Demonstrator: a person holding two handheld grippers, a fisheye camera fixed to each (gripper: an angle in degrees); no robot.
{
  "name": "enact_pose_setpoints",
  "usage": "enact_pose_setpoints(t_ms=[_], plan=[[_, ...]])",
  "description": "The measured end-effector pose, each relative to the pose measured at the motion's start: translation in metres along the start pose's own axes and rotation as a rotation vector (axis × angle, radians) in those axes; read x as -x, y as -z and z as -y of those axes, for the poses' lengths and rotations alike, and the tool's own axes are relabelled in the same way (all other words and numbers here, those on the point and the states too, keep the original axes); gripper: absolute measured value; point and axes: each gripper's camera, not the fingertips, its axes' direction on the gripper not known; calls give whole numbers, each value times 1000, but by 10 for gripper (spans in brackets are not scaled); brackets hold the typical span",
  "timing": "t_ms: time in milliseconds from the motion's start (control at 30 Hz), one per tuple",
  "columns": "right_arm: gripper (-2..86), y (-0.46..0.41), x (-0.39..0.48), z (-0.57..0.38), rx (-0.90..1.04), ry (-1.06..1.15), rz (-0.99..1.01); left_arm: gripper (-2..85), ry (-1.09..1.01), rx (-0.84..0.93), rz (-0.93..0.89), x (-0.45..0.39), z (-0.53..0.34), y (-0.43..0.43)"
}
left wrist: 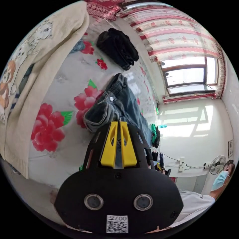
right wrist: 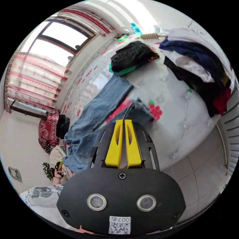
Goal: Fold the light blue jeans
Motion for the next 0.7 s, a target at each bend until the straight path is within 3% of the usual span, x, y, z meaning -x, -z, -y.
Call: enact_pose_setpoints(t_ms=[233, 400, 567, 700], plan=[[-3, 126, 114, 79, -306, 352, 117, -8, -527, -178, 68, -222, 75, 77], [-3, 181, 122, 75, -436, 426, 114, -7, -731, -191, 178, -271, 28, 124], [-3, 121, 63, 61, -237, 318, 29, -7, -582, -17, 297, -191, -36, 86], [-3, 30, 3, 45, 16, 138, -42, -6, -176, 193, 394, -60, -95, 8]])
